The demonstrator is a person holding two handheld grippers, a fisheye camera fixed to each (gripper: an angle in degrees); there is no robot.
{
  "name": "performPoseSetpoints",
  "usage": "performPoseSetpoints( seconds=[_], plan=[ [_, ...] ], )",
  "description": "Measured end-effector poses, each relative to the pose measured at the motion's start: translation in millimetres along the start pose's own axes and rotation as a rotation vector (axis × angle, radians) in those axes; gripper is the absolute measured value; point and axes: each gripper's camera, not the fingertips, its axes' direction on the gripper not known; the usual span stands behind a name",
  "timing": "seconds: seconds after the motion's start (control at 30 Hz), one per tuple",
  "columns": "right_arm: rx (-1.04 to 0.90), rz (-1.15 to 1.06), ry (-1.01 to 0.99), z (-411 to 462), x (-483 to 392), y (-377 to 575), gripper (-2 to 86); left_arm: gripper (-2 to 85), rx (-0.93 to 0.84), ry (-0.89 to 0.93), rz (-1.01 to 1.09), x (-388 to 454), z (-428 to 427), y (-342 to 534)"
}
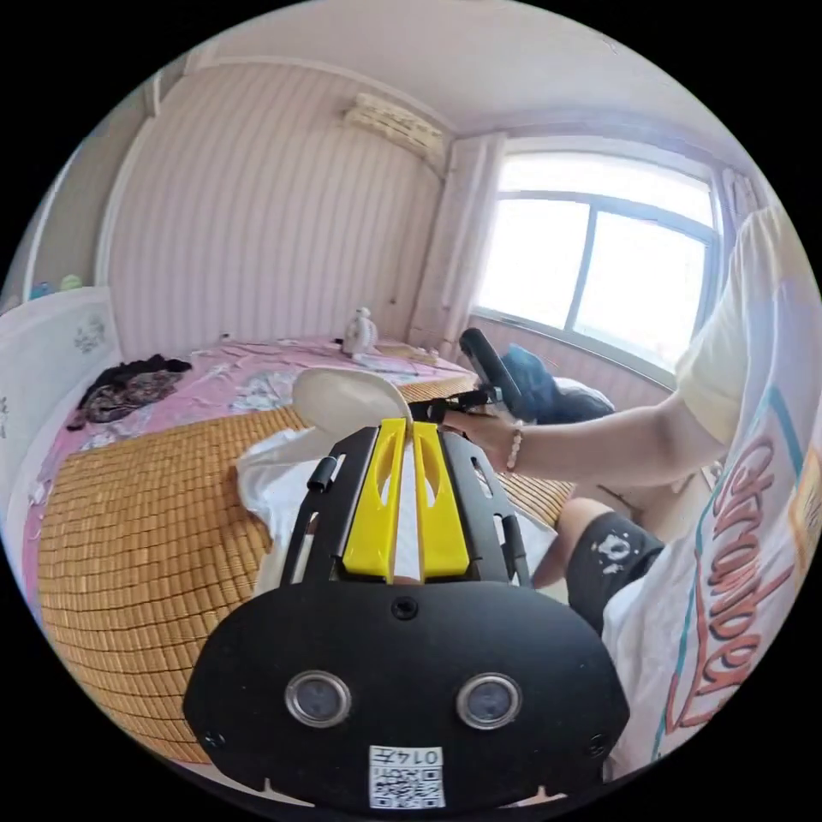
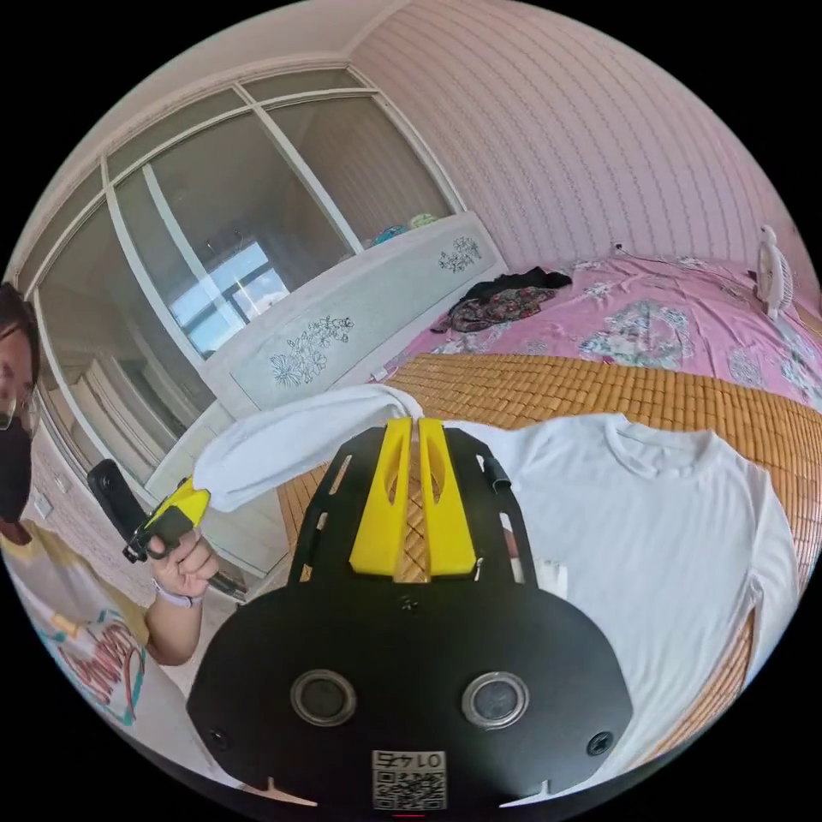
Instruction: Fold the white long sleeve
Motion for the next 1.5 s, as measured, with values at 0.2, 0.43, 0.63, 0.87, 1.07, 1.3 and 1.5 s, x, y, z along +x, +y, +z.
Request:
performPoseSetpoints(
  seconds=[0.2, 0.43, 0.63, 0.87, 1.07, 1.3, 1.5],
  plan=[
    [-0.383, 0.18, 0.356, -81, 67, 170, 9.9, 4.8, -0.472, 0.155, 0.018, 75, 127, 46],
    [-0.309, 0.307, 0.341, -104, 84, 224, 10.3, 5.8, -0.607, 0.079, 0.063, 98, 199, 33],
    [-0.241, 0.314, 0.41, -84, 113, 194, 10.3, 7.0, -0.632, -0.008, 0.084, 93, 274, 3],
    [-0.347, 0.382, 0.363, -55, 148, 184, 3.8, 4.9, -0.721, -0.014, -0.016, 77, 325, 7],
    [-0.368, 0.3, 0.31, -58, 146, 180, 0.7, 0.2, -0.671, -0.04, -0.027, 73, 300, -5],
    [-0.145, 0.254, 0.175, -121, 130, 148, 0.4, -0.5, -0.371, -0.005, 0.189, 101, 230, -46],
    [-0.063, 0.338, 0.135, -174, 138, 151, 0.8, 2.1, -0.358, 0.18, 0.219, 115, 229, -46]
  ],
)
